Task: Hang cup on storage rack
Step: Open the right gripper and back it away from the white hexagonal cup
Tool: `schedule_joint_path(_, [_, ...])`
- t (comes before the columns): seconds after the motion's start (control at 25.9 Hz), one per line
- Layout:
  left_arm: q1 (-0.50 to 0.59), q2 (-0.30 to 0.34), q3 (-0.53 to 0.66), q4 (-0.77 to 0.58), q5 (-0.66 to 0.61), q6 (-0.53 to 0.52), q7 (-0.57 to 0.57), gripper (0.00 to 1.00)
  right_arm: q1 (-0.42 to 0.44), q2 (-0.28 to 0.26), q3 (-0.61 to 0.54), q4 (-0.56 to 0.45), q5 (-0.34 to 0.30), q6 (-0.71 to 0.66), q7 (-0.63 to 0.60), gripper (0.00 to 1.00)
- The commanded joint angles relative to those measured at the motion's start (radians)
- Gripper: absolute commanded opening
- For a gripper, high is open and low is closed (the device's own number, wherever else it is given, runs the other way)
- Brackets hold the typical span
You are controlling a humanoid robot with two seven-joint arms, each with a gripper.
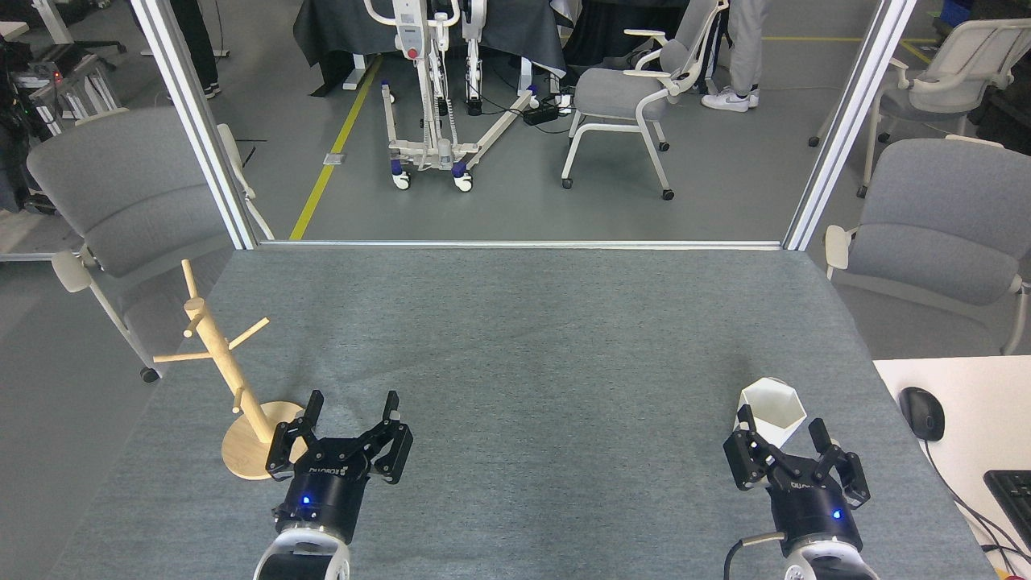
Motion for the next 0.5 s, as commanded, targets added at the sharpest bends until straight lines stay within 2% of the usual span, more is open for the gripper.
schedule_joint_path(0.0, [0.001, -0.011, 0.002, 0.0, -0.008, 0.009, 0.002, 0.99, 0.0, -0.002, 0.0, 0.001, -0.001, -0.002, 0.0, 1.0])
schedule_joint_path(0.46, [0.002, -0.011, -0.003, -0.003, -0.009, 0.015, -0.013, 0.99, -0.003, -0.003, 0.0, 0.001, 0.001, -0.005, 0.002, 1.0])
